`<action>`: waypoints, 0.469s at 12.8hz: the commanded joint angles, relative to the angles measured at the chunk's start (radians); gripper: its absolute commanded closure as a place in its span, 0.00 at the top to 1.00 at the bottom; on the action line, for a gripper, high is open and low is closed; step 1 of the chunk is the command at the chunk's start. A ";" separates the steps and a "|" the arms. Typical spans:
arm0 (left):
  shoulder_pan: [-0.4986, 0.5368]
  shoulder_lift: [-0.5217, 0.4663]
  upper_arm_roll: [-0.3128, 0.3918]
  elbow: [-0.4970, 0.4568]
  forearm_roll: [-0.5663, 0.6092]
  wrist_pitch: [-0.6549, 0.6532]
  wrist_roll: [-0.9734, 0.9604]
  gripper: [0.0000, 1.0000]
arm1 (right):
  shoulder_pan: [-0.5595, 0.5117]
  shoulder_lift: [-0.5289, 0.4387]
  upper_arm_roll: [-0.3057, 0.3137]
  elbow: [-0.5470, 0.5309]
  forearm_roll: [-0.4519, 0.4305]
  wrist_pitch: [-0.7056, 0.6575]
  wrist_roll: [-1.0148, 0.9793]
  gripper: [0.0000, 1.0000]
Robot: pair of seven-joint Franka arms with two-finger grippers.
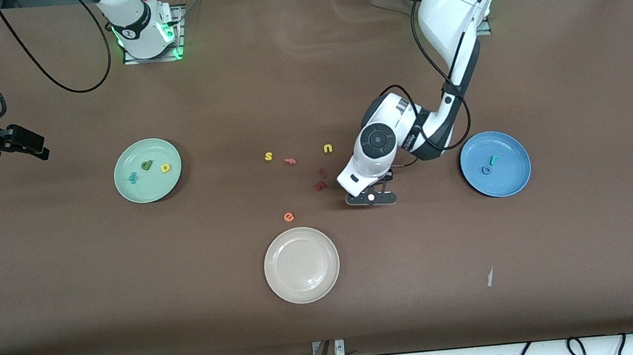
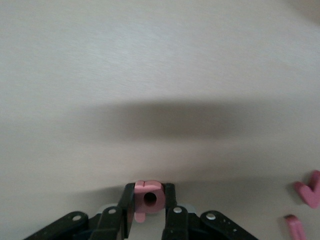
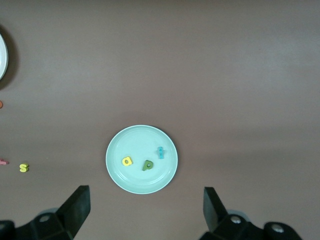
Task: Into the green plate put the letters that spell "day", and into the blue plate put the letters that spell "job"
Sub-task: 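Lift pink p with the left gripper and carry it toward the blue plate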
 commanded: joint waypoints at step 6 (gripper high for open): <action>0.260 -0.284 -0.002 -0.238 0.002 -0.144 0.250 0.00 | -0.013 0.009 0.009 0.024 0.017 -0.015 0.008 1.00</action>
